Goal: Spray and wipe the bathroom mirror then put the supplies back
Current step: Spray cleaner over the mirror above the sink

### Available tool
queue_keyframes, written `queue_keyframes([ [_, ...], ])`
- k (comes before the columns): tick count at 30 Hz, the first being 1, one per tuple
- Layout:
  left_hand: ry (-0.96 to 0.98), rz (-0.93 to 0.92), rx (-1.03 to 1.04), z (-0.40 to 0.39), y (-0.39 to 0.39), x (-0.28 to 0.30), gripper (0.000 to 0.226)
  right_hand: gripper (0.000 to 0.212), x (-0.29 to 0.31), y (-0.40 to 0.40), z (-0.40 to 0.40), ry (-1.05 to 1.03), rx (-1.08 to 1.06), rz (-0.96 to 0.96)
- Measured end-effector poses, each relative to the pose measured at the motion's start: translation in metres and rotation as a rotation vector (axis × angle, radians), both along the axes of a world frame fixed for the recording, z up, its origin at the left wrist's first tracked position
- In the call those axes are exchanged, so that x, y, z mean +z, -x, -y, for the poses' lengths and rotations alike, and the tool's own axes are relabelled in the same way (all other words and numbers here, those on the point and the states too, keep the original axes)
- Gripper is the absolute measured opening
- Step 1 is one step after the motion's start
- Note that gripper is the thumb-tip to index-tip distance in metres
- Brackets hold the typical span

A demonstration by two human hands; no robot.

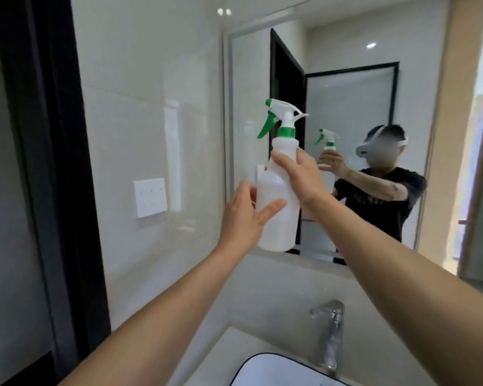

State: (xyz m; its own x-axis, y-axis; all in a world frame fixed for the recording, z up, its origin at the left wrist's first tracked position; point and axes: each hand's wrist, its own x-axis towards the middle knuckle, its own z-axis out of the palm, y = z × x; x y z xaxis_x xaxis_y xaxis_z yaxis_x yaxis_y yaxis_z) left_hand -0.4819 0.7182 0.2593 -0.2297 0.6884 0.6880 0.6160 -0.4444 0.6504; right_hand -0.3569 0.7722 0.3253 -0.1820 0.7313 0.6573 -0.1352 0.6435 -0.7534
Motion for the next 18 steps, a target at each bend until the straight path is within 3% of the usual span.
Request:
queue_keyframes([
  [5, -0.183, 0.069, -0.197, -0.054, 0.001, 0.056, 0.028, 0.032, 0.014, -0.032, -0.018, 0.039, -0.092, -0.001],
  [11, -0.153, 0.302, -0.522, -0.09, -0.034, 0.133, 0.031, 0.034, 0.015, -0.065, -0.01, 0.061, -0.154, 0.059],
  [18, -0.106, 0.439, -0.83, -0.102, -0.074, 0.153, 0.02, 0.053, 0.021, -0.103, 0.006, 0.058, -0.209, 0.097],
])
